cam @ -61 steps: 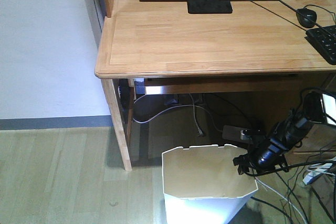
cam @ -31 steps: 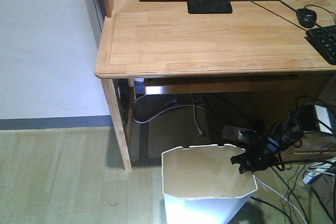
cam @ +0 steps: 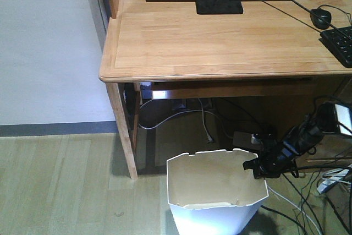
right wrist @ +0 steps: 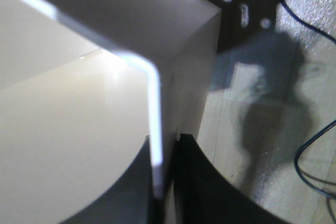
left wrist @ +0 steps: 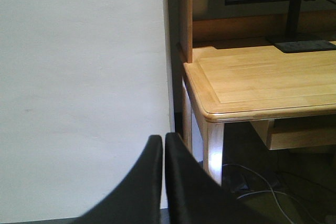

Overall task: Move trash bin to bedside with robot
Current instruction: 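Close the right gripper on the bin rim and drag it out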

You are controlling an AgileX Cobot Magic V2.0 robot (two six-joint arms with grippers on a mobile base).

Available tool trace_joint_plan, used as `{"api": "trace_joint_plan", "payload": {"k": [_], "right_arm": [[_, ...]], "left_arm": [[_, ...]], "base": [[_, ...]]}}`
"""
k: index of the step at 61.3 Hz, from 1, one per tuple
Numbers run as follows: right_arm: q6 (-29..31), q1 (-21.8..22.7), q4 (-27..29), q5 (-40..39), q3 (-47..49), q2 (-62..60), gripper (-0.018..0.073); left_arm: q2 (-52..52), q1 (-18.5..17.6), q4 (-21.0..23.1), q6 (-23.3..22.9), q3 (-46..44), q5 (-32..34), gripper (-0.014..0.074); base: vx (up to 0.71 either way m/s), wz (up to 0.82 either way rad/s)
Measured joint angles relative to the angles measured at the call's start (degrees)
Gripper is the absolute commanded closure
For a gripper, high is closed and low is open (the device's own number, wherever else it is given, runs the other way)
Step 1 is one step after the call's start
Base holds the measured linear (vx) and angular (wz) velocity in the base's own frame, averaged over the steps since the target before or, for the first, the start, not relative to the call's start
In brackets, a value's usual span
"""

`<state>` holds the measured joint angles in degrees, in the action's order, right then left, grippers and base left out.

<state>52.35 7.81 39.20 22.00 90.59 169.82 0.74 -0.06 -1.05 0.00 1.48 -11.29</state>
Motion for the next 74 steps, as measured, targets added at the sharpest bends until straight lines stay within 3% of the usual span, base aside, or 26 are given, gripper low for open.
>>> {"api": "trace_joint_plan", "payload": {"k": [14, 27, 42, 60, 74], "right_arm": [[17.74, 0.06, 17.06, -1.24, -8.84, -7.13, 0.0568], [27.28, 0.06, 26.57, -0.05, -18.08, -15.54, 0.0568], [33.09, 0.60, 28.73, 3.62, -26.74, -24.91, 0.0567], [35.33, 7.43, 28.63, 11.96, -33.79, -33.64, 0.0564], [35.68, 8.34, 29.38, 12.36, -36.15, -36.88, 0.0564]], "left_arm": [[0.00, 0.00, 0.00, 0.00, 0.00, 0.00, 0.0603], [0.00, 0.00, 0.00, 0.00, 0.00, 0.00, 0.0603], [0.00, 0.00, 0.00, 0.00, 0.00, 0.00, 0.0603], [0.00, 0.00, 0.00, 0.00, 0.00, 0.00, 0.0603], [0.00, 0.00, 0.00, 0.00, 0.00, 0.00, 0.0603]], "base": [[0.00, 0.00], [0.00, 0.00], [0.00, 0.00], [0.00, 0.00], [0.00, 0.00]]}}
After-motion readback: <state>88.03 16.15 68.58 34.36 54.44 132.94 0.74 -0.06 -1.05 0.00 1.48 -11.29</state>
